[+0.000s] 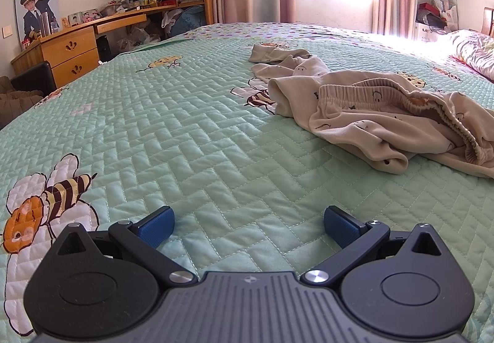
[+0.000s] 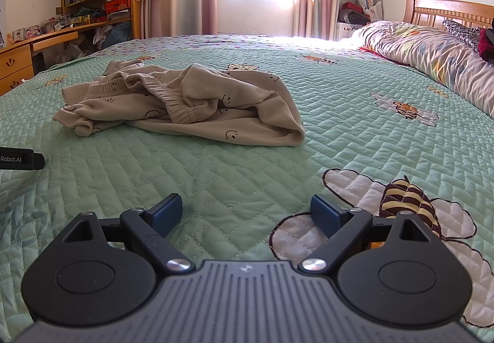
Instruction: Fold clothes
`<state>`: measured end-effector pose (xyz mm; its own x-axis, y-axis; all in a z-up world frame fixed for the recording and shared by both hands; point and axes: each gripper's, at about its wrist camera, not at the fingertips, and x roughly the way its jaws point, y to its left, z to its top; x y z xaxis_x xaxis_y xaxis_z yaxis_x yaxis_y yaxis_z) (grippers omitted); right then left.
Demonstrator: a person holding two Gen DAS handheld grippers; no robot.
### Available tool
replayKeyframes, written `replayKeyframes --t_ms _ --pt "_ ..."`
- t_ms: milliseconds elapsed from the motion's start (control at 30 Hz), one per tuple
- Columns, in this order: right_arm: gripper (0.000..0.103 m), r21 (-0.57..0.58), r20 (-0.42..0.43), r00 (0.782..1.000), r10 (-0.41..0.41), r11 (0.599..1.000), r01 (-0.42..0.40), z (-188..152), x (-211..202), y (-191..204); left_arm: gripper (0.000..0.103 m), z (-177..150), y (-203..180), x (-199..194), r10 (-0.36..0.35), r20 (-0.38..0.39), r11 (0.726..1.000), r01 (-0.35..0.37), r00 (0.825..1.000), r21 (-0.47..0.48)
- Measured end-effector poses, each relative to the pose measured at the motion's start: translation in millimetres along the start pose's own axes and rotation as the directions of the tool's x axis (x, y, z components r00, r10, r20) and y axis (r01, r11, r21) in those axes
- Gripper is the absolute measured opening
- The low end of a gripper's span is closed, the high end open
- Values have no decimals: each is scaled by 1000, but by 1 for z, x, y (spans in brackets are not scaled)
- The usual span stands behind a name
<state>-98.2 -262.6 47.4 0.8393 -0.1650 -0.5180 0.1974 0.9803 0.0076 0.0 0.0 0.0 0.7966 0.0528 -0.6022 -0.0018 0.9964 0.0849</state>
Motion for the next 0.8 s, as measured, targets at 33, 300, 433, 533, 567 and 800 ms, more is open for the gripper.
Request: replayKeyframes --t_ms 33,300,433,533,567,800 --pt "91 0 0 1000 0 1000 0 0 0 0 103 0 0 0 -2 0 1000 2 1000 -2" --pt "91 -3 0 1000 -1 1000 1 0 0 0 103 0 1 0 -15 -1 1000 15 1000 -20" --pt "91 -3 0 1000 -2 1000 2 0 0 0 103 0 1 -1 -22 -1 999 22 1000 -29" --pt "91 -3 0 1000 -2 1000 2 0 0 0 103 -1 1 -1 -23 -1 999 23 1000 -30" --pt "91 -3 0 1000 -2 1000 2 0 0 0 103 -1 1 -1 -23 -1 999 23 1000 -30" --pt "91 -3 1 1000 -2 1000 2 0 0 0 103 -1 1 -1 -22 2 999 22 1000 -30"
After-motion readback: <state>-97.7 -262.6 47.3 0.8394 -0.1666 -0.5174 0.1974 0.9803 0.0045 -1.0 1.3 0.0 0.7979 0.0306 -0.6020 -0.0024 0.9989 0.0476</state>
